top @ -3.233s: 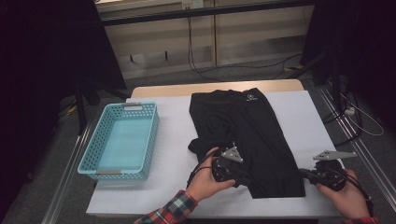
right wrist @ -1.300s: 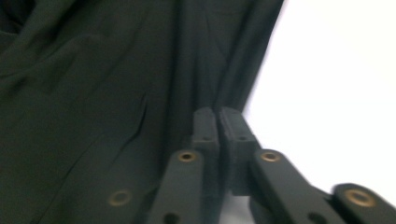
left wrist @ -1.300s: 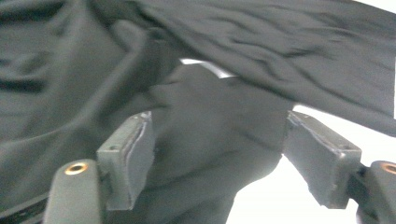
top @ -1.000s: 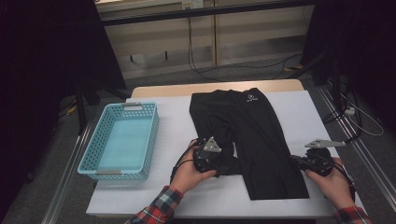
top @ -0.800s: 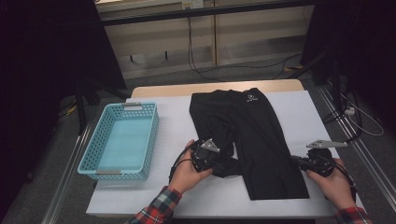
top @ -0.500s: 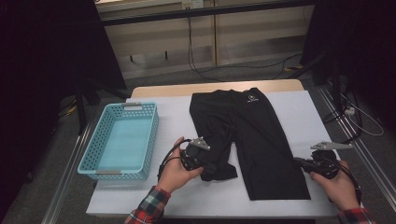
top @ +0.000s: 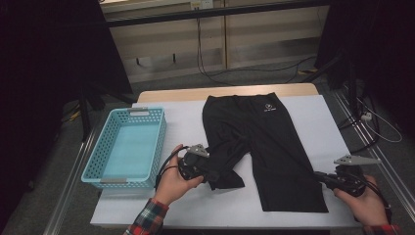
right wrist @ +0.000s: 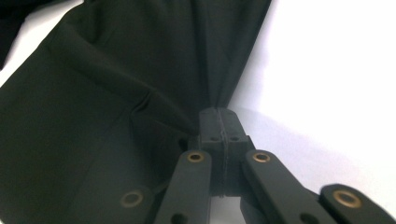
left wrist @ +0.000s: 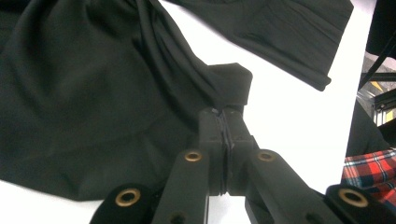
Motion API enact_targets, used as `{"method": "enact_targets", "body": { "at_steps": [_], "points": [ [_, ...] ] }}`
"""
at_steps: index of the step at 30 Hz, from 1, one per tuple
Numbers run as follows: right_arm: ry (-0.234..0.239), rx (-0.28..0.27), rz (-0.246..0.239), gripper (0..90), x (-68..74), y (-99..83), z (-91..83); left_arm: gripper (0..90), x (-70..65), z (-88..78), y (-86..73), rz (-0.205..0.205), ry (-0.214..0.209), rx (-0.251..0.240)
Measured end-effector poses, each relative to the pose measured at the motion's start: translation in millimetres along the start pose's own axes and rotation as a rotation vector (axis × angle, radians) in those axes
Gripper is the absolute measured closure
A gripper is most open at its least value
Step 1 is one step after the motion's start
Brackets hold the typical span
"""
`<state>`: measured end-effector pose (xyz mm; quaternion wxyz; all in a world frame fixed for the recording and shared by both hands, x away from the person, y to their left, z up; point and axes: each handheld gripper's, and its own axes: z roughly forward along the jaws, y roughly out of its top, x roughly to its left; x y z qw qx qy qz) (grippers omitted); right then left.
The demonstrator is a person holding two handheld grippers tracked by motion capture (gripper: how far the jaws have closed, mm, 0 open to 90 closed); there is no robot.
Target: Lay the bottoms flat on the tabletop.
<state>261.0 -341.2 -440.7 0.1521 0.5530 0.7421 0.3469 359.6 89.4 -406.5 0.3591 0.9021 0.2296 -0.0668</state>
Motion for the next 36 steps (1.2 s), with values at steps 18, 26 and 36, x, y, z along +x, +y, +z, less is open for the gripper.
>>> {"method": "enact_targets", "body": {
  "at_steps": [18, 26, 36],
  "points": [
    [-0.109, -0.116, 0.007, 36.4, -23.5, 44.0, 30.2, 28.5, 20.1, 5.2, 4.2, -0.019, 0.109, -0.100],
    [-0.158, -0.126, 0.017, 26.2, -37.8, 67.0, 55.2, 20.7, 33.3, 0.8, 2.2, -0.022, 0.176, -0.126],
    [-0.141, -0.108, 0.136, 26.0, -47.6, 84.6, 90.2, 19.6, 38.0, 1.7, -1.6, -0.041, 0.194, -0.124]
  ]
}}
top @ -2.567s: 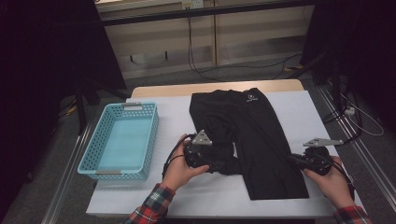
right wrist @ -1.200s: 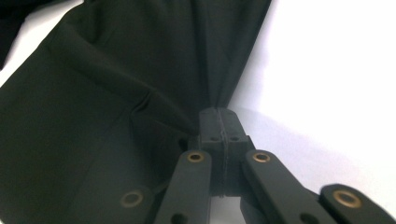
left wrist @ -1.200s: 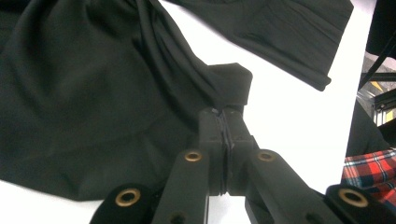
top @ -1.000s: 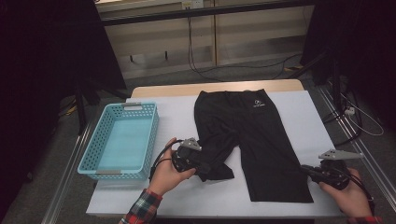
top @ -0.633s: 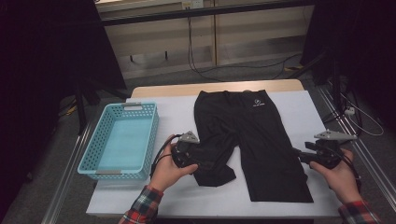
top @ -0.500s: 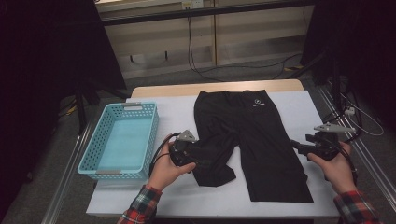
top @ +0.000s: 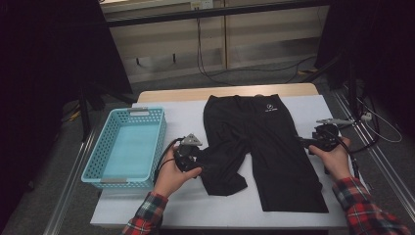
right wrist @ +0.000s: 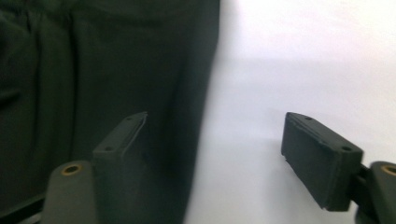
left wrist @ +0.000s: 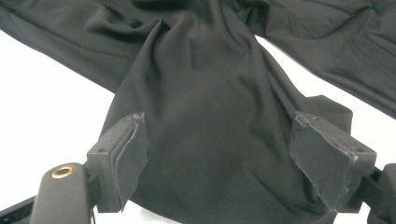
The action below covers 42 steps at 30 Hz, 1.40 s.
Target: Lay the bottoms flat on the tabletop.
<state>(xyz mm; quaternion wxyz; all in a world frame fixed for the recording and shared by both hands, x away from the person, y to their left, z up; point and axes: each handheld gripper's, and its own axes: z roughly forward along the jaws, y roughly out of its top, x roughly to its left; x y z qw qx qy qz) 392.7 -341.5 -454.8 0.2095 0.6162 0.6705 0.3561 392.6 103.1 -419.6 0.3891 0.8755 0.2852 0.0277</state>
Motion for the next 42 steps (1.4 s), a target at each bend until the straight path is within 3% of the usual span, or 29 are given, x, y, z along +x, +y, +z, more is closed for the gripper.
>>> {"method": "enact_targets", "body": {
  "at_steps": [2, 4, 10, 12, 15, 17, 18, 20, 27, 30, 42],
  "points": [
    [0.013, -0.012, 0.013, 32.7, 3.0, 4.6, 4.5, 19.1, 1.0, -0.3, -0.2, -0.006, -0.008, -0.012],
    [0.002, -0.024, -0.004, 35.5, 6.1, 8.4, 9.0, 18.6, 1.6, -1.2, -0.2, -0.006, -0.006, -0.013],
    [0.011, -0.009, 0.012, 46.4, 11.1, 8.7, 23.8, 17.5, 1.4, -0.1, -1.7, -0.018, -0.013, -0.014],
    [-0.009, -0.009, -0.019, 60.6, 12.9, 9.6, 25.3, 17.5, 1.0, 0.4, -1.9, -0.017, -0.008, -0.018],
    [0.006, -0.002, -0.029, 76.1, 11.5, 10.8, 26.8, 17.5, 0.8, -0.3, -1.4, -0.022, -0.006, -0.022],
    [0.006, 0.001, -0.018, 85.4, 7.1, 11.6, 27.0, 17.6, 0.7, -1.1, -1.3, -0.023, -0.007, -0.023],
    [0.035, 0.000, 0.001, 89.1, 3.0, 11.8, 27.6, 17.6, 0.7, -1.4, -1.3, -0.023, -0.009, -0.024],
    [0.066, 0.006, 0.023, 90.0, -2.4, 12.4, 27.3, 17.7, 0.3, -2.5, -1.0, -0.021, -0.005, -0.026],
    [0.054, -0.001, 0.058, 90.0, -20.4, 12.7, 24.2, 17.9, 0.4, -1.7, -1.0, -0.026, -0.007, -0.021],
    [0.059, -0.008, 0.103, 90.0, -27.9, 12.7, 23.9, 17.9, 0.9, 0.9, -1.8, -0.032, -0.005, -0.016],
    [-0.017, 0.009, 0.076, 90.0, -44.0, 18.9, 21.6, 17.9, -0.2, -1.3, 0.3, -0.023, -0.004, -0.023]
  ]
}}
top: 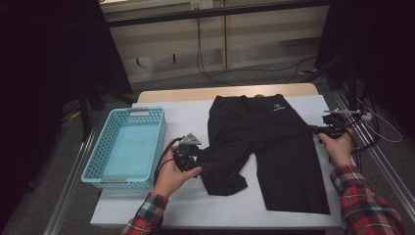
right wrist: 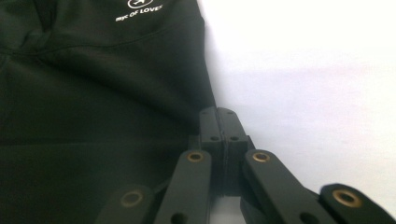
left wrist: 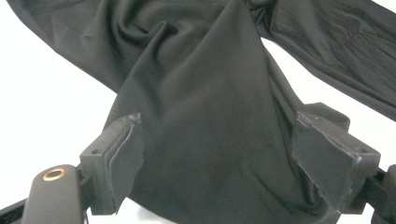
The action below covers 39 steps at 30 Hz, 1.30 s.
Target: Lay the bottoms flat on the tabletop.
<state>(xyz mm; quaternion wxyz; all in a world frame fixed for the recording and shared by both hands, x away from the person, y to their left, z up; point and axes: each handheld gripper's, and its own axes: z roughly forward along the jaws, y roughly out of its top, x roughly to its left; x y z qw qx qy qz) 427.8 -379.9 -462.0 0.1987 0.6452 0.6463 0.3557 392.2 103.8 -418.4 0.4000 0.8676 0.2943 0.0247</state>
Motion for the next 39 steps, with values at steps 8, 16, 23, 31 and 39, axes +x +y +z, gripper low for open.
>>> {"method": "enact_targets", "body": {
  "at_steps": [8, 16, 23, 31, 39],
  "points": [
    [-0.044, -0.001, 0.000, 90.0, -11.1, 0.5, -3.9, 17.9, 0.9, -0.9, 0.2, 0.002, 0.000, -0.003],
    [-0.025, 0.037, -0.046, 64.3, -1.2, -2.5, -12.4, 17.6, -0.8, -2.3, 0.7, 0.005, -0.006, -0.004],
    [-0.015, 0.053, -0.098, 63.5, 13.6, -24.0, -33.4, 17.5, -0.6, -6.2, 0.8, 0.004, -0.003, -0.012],
    [0.014, 0.075, -0.132, 67.0, 26.7, -54.1, -65.9, 17.1, -8.5, -4.3, 2.9, 0.030, -0.027, -0.015],
    [0.014, 0.134, -0.150, 84.6, 32.2, -72.0, -92.1, 17.1, -11.5, -5.9, 3.6, 0.041, -0.024, -0.027]
  ]
}}
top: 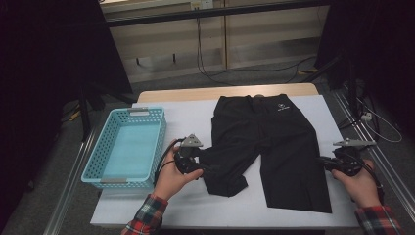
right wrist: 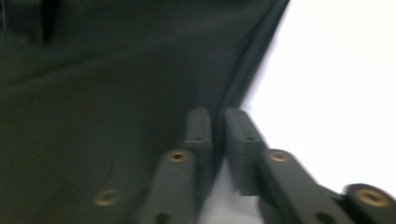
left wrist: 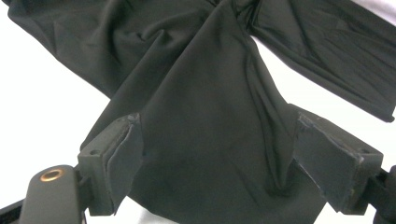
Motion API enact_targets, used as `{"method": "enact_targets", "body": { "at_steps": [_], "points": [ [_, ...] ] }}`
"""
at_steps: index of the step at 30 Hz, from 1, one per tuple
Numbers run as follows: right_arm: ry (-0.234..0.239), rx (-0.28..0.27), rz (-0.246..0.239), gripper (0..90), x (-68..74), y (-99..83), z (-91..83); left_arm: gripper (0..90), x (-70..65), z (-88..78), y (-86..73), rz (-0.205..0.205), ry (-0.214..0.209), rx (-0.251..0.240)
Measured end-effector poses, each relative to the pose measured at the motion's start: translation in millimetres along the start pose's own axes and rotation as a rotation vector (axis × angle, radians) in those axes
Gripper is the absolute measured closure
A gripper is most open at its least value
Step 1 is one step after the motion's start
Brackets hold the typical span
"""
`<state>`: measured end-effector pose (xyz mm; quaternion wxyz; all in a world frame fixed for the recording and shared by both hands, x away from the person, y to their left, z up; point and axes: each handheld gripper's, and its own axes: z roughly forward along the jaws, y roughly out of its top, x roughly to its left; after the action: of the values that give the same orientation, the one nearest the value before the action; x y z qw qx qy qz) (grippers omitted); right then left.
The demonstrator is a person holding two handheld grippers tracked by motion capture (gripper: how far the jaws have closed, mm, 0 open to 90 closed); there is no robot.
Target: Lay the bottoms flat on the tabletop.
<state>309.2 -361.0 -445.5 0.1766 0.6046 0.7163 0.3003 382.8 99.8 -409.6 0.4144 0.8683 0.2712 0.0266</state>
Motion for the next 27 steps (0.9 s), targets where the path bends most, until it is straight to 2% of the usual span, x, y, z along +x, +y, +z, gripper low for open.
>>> {"method": "enact_targets", "body": {
  "at_steps": [1, 6, 12, 14, 16, 18, 19, 22, 25, 27],
  "points": [
    [0.014, 0.010, 0.006, 89.5, 0.0, -1.6, -2.5, 17.1, -0.1, -0.7, 0.5, 0.001, 0.004, -0.002],
    [0.034, 0.015, 0.015, 90.0, -6.5, -6.1, -8.0, 17.1, -1.6, -1.9, 1.3, 0.002, 0.007, -0.005],
    [-0.012, 0.006, 0.011, 90.0, -25.5, -7.6, -14.9, 17.0, -0.4, -1.3, 0.2, -0.003, 0.004, 0.002],
    [-0.037, -0.004, -0.007, 90.0, -28.0, -9.8, -14.5, 17.0, 0.0, -0.5, -0.1, -0.003, 0.007, 0.003],
    [-0.042, -0.011, -0.014, 88.7, -27.2, -10.4, -14.9, 17.0, -0.2, -0.5, -0.2, -0.003, 0.007, 0.004],
    [-0.077, -0.022, -0.036, 77.0, -24.6, -9.1, -16.8, 17.0, -1.0, -0.9, 0.1, -0.001, 0.007, 0.003],
    [-0.076, -0.034, -0.033, 74.8, -22.4, -7.8, -18.5, 17.0, -1.3, -1.4, 0.6, -0.002, 0.004, 0.005],
    [-0.051, -0.085, -0.060, 62.3, -10.4, -1.9, -23.0, 16.9, -1.0, -1.5, 1.1, -0.003, 0.004, -0.003],
    [-0.002, -0.100, -0.090, 54.8, 9.4, 4.4, -21.6, 16.8, -0.8, -0.7, 0.4, -0.001, 0.007, 0.003],
    [0.011, -0.103, -0.112, 48.2, 24.0, 7.6, -17.0, 16.8, -1.3, -0.2, 0.4, 0.001, 0.009, 0.005]
  ]
}}
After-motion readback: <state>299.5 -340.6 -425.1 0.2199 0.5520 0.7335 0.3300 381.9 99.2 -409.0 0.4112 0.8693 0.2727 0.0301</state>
